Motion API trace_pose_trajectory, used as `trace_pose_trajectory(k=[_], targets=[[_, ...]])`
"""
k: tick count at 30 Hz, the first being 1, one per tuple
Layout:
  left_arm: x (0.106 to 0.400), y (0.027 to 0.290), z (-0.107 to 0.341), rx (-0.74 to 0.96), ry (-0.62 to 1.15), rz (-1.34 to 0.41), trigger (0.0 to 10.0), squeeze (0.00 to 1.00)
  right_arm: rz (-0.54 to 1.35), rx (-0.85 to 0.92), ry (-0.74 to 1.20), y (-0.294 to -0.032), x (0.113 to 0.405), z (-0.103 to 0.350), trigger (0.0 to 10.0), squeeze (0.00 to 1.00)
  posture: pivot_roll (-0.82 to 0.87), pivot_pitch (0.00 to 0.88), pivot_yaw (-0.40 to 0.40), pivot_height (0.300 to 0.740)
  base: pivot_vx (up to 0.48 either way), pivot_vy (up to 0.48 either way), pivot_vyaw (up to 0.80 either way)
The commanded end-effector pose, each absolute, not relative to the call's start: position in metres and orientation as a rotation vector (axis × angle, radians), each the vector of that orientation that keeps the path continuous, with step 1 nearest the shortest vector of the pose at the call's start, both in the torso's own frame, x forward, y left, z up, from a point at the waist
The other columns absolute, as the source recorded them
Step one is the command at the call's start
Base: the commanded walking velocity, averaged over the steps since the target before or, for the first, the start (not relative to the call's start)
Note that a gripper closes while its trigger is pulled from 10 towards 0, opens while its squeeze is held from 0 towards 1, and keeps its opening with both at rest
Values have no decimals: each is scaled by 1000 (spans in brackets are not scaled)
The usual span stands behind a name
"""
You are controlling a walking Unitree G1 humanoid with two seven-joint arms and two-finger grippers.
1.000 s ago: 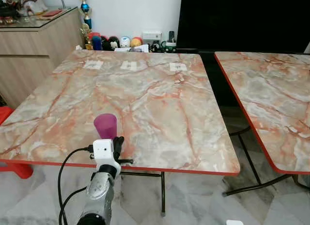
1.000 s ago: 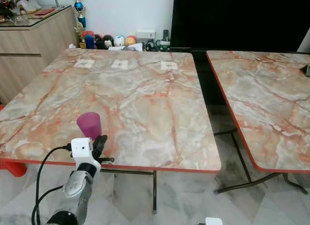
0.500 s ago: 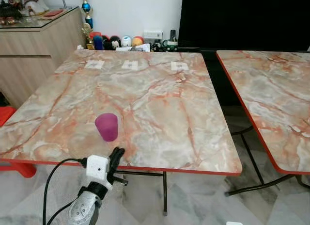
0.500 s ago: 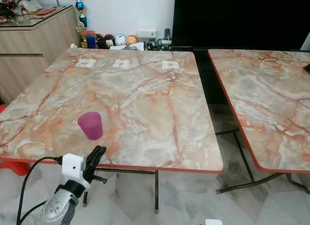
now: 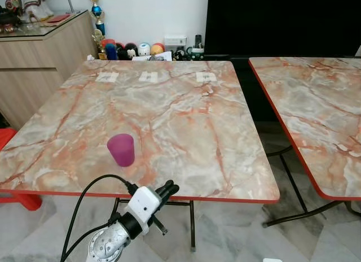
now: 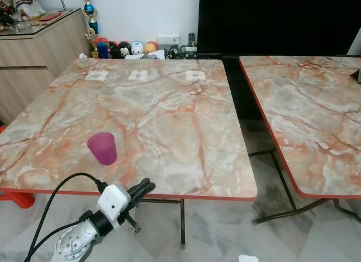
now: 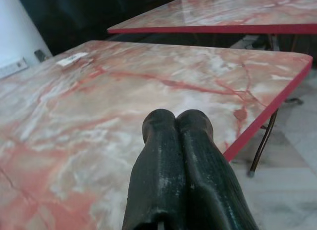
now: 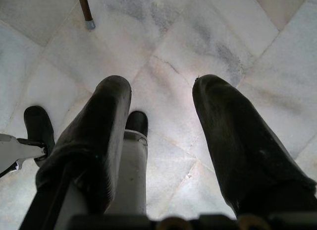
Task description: Setting the table
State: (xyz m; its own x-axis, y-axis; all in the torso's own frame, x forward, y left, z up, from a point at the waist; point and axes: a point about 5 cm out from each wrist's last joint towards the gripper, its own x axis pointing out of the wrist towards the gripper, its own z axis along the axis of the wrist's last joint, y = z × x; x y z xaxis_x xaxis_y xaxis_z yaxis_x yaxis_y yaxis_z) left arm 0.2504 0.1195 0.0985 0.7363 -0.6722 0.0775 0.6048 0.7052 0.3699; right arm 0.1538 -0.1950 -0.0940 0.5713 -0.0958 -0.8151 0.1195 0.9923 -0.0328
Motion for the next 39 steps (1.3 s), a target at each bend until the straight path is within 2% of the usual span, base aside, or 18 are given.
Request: trace_pose_trajectory(k=[1, 6, 8, 9, 12, 14, 15, 17, 19, 20, 21, 22, 26, 27, 30, 32, 37, 39], targets=[[249, 116, 105, 400, -245, -736, 10000, 0, -129, 25, 957, -195, 153, -94, 10000, 0, 52, 1, 9, 740, 0, 0, 0], [248, 126, 97, 333, -172, -664, 10000, 0, -129, 24, 956, -194, 153, -94, 10000, 0, 50, 0, 11, 740, 0, 0, 0], [239, 150, 88, 224, -107, -526, 10000, 0, -130, 25, 955, -194, 153, -94, 10000, 0, 52, 0, 11, 740, 0, 0, 0], [239, 150, 88, 224, -107, -526, 10000, 0, -130, 25, 955, -194, 153, -94, 10000, 0, 52, 0, 11, 740, 0, 0, 0], [229, 174, 82, 205, -69, -420, 10000, 0, -129, 20, 955, -195, 154, -94, 10000, 0, 68, 0, 2, 740, 0, 0, 0], [215, 200, 78, 190, -38, -280, 10000, 0, -122, 12, 955, -196, 156, -93, 10000, 0, 83, 0, -6, 740, 0, 0, 0], [215, 200, 78, 190, -38, -280, 10000, 0, -122, 12, 955, -196, 156, -93, 10000, 0, 83, 0, -6, 740, 0, 0, 0], [205, 226, 77, 153, -46, -81, 10000, 0, -113, 6, 953, -197, 158, -92, 10000, 0, 96, 0, -13, 740, 0, 0, 0], [203, 233, 76, 138, -46, -15, 10000, 0, -112, 5, 953, -197, 158, -92, 10000, 0, 101, 0, -17, 740, 0, 0, 0], [195, 251, 71, 102, -35, 137, 10000, 0, -109, 4, 950, -197, 160, -92, 10000, 0, 104, 0, -20, 740, 0, 0, 0], [195, 251, 71, 102, -35, 137, 10000, 0, -109, 4, 950, -197, 160, -92, 10000, 0, 104, 0, -20, 740, 0, 0, 0], [181, 271, 61, 81, -3, 300, 10000, 0, -107, 2, 948, -197, 161, -91, 10000, 0, 107, 0, -22, 740, 0, 0, 0], [161, 289, 41, 92, 89, 460, 10000, 0, -106, 1, 945, -197, 162, -91, 10000, 0, 109, 0, -21, 740, 0, 0, 0], [161, 289, 41, 92, 89, 460, 10000, 0, -106, 1, 945, -197, 162, -91, 10000, 0, 109, 0, -21, 740, 0, 0, 0], [153, 296, 8, 130, 305, 479, 10000, 0, -107, 4, 944, -196, 163, -91, 10000, 0, 107, 0, -17, 740, 0, 0, 0], [154, 294, 3, 106, 325, 457, 10000, 0, -107, 4, 944, -196, 163, -91, 10000, 0, 107, 0, -17, 740, 0, 0, 0], [167, 265, -38, 68, 582, 244, 10000, 0, -110, 11, 944, -194, 163, -91, 10000, 0, 92, 0, -8, 740, 0, 0, 0], [170, 257, -47, 61, 623, 199, 10000, 0, -111, 13, 944, -194, 163, -91, 10000, 0, 91, 0, -7, 740, 0, 0, 0]])
